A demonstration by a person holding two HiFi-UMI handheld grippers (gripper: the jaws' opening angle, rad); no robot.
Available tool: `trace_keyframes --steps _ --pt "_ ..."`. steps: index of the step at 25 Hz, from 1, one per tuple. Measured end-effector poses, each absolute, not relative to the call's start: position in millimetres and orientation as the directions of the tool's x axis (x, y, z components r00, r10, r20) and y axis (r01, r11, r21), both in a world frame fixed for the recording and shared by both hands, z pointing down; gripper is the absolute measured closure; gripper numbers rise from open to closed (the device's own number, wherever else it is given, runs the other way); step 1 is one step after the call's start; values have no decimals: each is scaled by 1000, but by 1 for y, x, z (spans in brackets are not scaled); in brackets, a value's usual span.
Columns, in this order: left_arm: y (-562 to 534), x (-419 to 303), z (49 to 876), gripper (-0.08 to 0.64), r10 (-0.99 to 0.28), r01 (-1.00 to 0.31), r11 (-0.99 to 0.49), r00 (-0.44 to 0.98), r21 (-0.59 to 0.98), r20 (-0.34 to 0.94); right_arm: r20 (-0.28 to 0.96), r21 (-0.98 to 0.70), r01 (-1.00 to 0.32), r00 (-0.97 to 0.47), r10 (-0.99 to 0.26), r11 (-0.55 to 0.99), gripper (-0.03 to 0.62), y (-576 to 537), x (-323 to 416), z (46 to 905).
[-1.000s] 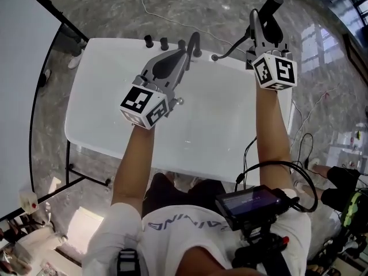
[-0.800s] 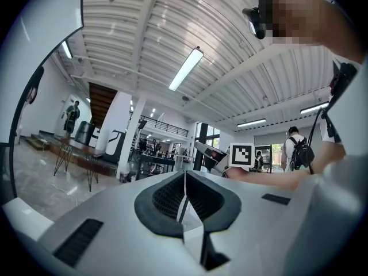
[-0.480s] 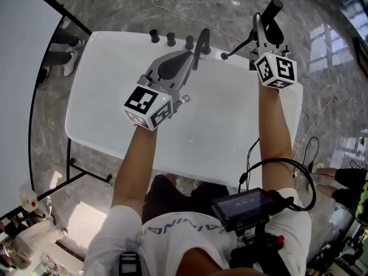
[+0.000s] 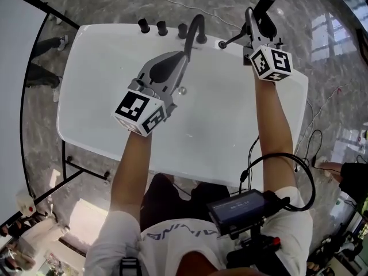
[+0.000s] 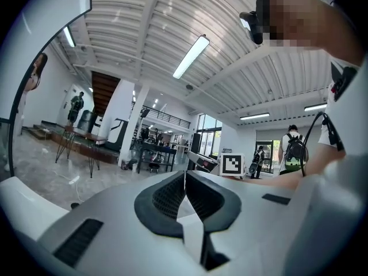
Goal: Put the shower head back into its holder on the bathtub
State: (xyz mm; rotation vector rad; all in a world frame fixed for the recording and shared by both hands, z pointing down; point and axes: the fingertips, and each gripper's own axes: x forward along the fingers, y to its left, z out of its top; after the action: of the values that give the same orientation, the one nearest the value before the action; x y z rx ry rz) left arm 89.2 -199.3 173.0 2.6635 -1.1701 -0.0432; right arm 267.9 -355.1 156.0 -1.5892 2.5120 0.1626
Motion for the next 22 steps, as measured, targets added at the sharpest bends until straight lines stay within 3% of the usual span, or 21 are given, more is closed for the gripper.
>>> trace_keyframes --steps 22 --pt "-187 53 308 535 -758 -755 -588 640 291 129 -93 -72 -918 -384 -919 391 453 -410 274 311"
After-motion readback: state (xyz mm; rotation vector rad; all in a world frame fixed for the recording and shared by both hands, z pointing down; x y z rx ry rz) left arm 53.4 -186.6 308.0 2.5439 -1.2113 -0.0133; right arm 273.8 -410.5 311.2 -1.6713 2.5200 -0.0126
